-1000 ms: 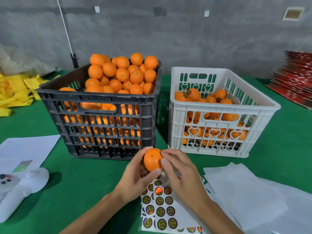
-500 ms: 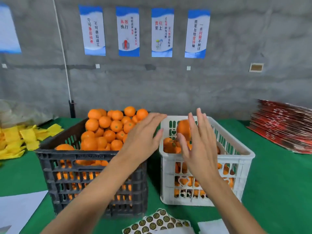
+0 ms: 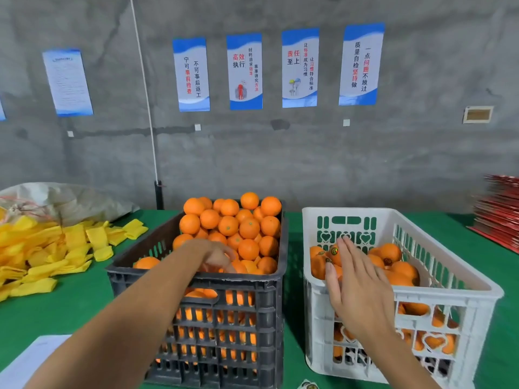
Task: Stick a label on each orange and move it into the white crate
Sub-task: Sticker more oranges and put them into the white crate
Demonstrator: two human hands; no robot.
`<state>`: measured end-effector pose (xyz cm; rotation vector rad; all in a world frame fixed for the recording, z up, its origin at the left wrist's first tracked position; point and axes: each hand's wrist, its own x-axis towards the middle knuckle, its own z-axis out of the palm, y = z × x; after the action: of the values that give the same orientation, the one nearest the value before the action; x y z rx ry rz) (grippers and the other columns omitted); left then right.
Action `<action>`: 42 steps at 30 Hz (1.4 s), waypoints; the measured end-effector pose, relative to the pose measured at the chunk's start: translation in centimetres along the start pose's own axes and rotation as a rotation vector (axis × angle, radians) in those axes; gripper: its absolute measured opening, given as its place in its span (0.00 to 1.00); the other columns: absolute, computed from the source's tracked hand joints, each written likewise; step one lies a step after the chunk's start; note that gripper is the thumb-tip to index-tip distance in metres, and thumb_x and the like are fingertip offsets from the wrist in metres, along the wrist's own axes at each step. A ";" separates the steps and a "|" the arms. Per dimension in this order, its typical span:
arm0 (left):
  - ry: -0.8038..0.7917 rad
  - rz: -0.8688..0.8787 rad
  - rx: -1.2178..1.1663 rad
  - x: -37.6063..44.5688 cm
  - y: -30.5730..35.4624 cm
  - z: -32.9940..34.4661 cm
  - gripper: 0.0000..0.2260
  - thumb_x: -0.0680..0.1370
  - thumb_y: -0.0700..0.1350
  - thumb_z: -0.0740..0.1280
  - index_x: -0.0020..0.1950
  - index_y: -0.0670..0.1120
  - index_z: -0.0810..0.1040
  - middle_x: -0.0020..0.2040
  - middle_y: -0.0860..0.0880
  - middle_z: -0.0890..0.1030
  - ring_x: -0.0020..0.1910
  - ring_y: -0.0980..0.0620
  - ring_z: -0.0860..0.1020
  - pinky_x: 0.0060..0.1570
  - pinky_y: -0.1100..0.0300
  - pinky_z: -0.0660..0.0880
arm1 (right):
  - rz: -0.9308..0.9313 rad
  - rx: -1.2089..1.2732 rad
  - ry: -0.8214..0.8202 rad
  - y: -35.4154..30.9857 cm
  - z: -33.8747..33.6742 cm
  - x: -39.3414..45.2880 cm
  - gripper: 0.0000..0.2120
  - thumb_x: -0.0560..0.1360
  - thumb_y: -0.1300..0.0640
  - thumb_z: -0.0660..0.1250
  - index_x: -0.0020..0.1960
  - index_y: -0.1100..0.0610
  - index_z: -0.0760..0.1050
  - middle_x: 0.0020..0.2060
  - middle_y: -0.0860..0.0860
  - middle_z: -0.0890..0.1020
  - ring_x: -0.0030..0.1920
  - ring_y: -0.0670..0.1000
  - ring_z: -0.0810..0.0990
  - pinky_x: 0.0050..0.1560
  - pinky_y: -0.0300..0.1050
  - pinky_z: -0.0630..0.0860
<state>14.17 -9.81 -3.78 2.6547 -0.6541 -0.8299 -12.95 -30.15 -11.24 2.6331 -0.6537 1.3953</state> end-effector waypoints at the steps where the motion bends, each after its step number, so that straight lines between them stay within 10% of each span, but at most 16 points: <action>1: -0.043 -0.001 0.031 0.3 0.3 0.3 0.35 0.77 0.49 0.78 0.80 0.59 0.65 0.76 0.40 0.72 0.66 0.38 0.80 0.63 0.44 0.81 | -0.001 -0.003 0.001 0.0 0.0 0.0 0.28 0.83 0.46 0.53 0.76 0.60 0.71 0.73 0.56 0.75 0.71 0.55 0.76 0.67 0.55 0.74; 14: -0.308 0.000 0.243 0.9 2.7 1.2 0.26 0.82 0.46 0.72 0.79 0.57 0.71 0.78 0.47 0.71 0.71 0.39 0.76 0.70 0.40 0.75 | -0.034 0.006 -0.005 0.0 -0.2 -0.4 0.24 0.83 0.49 0.56 0.75 0.58 0.72 0.73 0.54 0.75 0.70 0.53 0.77 0.63 0.53 0.75; 23: 0.015 0.240 0.022 -0.5 1.8 0.9 0.20 0.79 0.44 0.76 0.70 0.53 0.81 0.75 0.46 0.75 0.63 0.41 0.82 0.57 0.51 0.83 | -0.024 0.004 -0.050 -0.1 -0.8 -0.3 0.25 0.84 0.47 0.53 0.75 0.58 0.72 0.73 0.54 0.76 0.70 0.53 0.77 0.65 0.53 0.73; 31: 0.801 0.846 -0.338 -8.1 2.0 1.4 0.22 0.73 0.47 0.82 0.57 0.68 0.76 0.56 0.50 0.70 0.50 0.49 0.79 0.57 0.54 0.80 | 0.004 0.105 -0.127 -0.6 -2.2 -0.1 0.26 0.86 0.47 0.50 0.80 0.56 0.65 0.77 0.52 0.69 0.76 0.51 0.69 0.74 0.52 0.66; 38: 0.545 1.190 -0.871 -16.4 4.0 14.6 0.21 0.75 0.42 0.78 0.56 0.57 0.68 0.60 0.60 0.78 0.52 0.48 0.85 0.45 0.43 0.85 | 0.025 1.070 -0.137 -7.3 -7.8 -4.9 0.29 0.83 0.34 0.55 0.81 0.41 0.57 0.75 0.36 0.68 0.73 0.42 0.71 0.69 0.35 0.69; 42: 0.455 1.065 -0.937 -15.3 2.9 23.2 0.24 0.75 0.41 0.78 0.57 0.60 0.67 0.68 0.60 0.75 0.58 0.47 0.85 0.50 0.46 0.85 | 0.199 1.101 -0.207 -7.1 -7.0 -9.9 0.31 0.77 0.25 0.56 0.77 0.28 0.55 0.73 0.30 0.65 0.70 0.39 0.72 0.64 0.33 0.73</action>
<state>-11.82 -7.73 -13.97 1.2682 -1.0330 -0.1094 -20.24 -18.58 -14.33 3.6380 -0.1298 1.9552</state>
